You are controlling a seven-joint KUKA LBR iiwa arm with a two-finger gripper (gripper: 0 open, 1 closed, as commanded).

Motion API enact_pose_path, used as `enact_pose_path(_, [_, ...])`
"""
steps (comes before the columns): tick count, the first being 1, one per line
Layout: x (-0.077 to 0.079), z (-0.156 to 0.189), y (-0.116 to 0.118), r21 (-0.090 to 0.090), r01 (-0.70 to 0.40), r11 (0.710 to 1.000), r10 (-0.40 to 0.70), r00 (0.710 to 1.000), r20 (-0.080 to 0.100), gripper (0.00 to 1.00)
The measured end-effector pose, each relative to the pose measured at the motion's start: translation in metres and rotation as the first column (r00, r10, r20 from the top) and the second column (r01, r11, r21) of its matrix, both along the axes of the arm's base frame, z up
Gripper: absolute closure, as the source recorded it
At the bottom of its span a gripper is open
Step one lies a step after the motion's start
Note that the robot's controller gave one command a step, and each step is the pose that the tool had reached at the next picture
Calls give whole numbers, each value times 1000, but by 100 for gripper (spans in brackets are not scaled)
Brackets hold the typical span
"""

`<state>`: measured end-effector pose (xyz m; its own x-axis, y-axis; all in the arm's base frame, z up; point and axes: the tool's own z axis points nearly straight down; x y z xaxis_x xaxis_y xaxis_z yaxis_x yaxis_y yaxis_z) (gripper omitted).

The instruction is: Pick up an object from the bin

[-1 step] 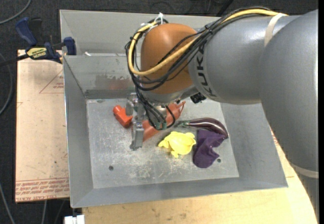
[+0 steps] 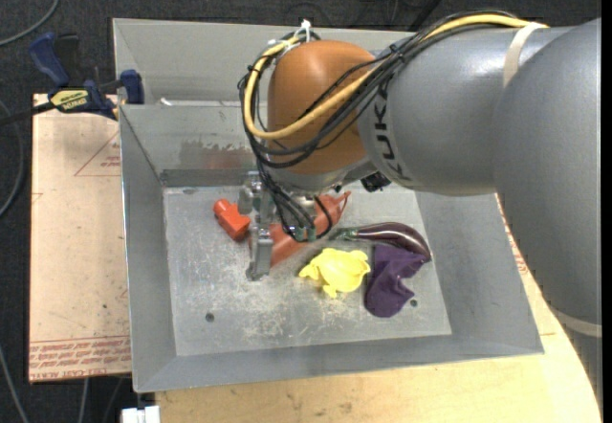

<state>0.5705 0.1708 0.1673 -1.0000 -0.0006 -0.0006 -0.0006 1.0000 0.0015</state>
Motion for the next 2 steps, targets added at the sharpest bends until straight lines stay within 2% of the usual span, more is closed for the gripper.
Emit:
enact_pose_path(1, [3, -58, -45, 2, 22, 1000, -22, 1000, 2, 0])
enact_pose_path(2, [29, -55, -83, 0, -110, 994, 110, 994, -8, 0])
